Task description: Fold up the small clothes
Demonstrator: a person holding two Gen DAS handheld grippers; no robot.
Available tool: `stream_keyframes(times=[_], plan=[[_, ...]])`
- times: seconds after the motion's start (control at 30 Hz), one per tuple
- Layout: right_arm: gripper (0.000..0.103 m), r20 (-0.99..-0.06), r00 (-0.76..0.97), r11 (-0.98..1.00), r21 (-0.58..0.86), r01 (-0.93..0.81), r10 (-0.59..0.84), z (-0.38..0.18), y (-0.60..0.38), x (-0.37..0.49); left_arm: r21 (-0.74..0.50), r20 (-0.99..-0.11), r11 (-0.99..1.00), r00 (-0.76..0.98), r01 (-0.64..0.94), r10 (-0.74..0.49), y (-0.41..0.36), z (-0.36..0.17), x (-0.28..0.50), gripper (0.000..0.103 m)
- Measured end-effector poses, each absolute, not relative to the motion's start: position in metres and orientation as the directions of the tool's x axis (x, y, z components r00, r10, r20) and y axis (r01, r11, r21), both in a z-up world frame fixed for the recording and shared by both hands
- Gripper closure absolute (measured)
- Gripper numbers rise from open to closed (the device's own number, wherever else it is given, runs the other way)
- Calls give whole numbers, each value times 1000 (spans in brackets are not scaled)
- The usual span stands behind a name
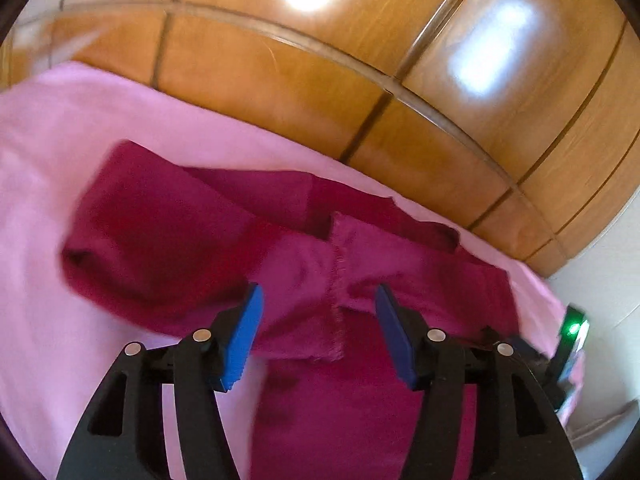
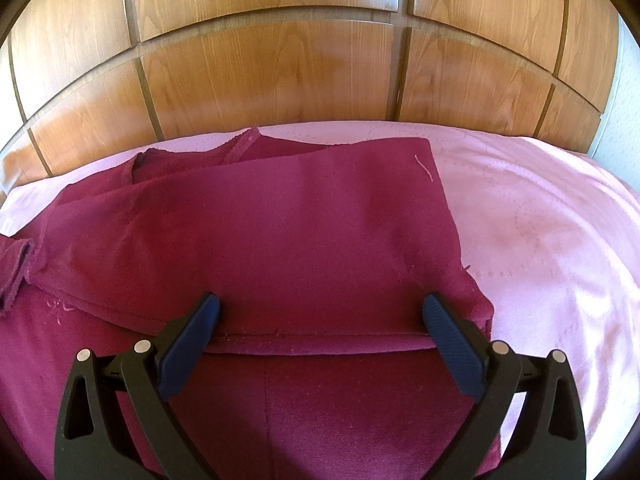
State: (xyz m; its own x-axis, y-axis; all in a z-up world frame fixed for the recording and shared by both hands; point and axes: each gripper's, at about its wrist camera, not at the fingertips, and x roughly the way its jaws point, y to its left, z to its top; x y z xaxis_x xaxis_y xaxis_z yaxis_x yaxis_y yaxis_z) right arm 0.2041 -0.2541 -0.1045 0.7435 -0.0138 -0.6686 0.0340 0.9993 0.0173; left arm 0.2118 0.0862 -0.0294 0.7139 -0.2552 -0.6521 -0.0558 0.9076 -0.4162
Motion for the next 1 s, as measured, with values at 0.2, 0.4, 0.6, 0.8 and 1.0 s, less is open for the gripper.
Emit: stream_keyframes(times=[0.2, 0.4, 0.6, 0.8, 1.0], plan=[[24, -616, 697, 927, 304, -219, 367, -69, -195, 191, -301, -684, 942, 723, -152, -102, 92, -42, 180, 46], [36, -596, 353, 693, 615, -376, 721, -82, -87, 215, -294, -715, 934, 695, -202, -75, 102, -60, 160, 46], [87, -678, 294, 738, 596, -317, 674, -100, -26, 241, -311, -724, 918, 687, -246, -62, 108, -69, 159, 46], [94, -595, 463, 753, 478, -453, 657, -29, -34, 223, -327, -718, 903, 695, -279, -45, 109, -67, 167, 36], [98, -508, 599, 785, 368, -499, 619, 26, -62, 217, -307, -724, 895, 689, -324, 2, 97, -60, 193, 36]])
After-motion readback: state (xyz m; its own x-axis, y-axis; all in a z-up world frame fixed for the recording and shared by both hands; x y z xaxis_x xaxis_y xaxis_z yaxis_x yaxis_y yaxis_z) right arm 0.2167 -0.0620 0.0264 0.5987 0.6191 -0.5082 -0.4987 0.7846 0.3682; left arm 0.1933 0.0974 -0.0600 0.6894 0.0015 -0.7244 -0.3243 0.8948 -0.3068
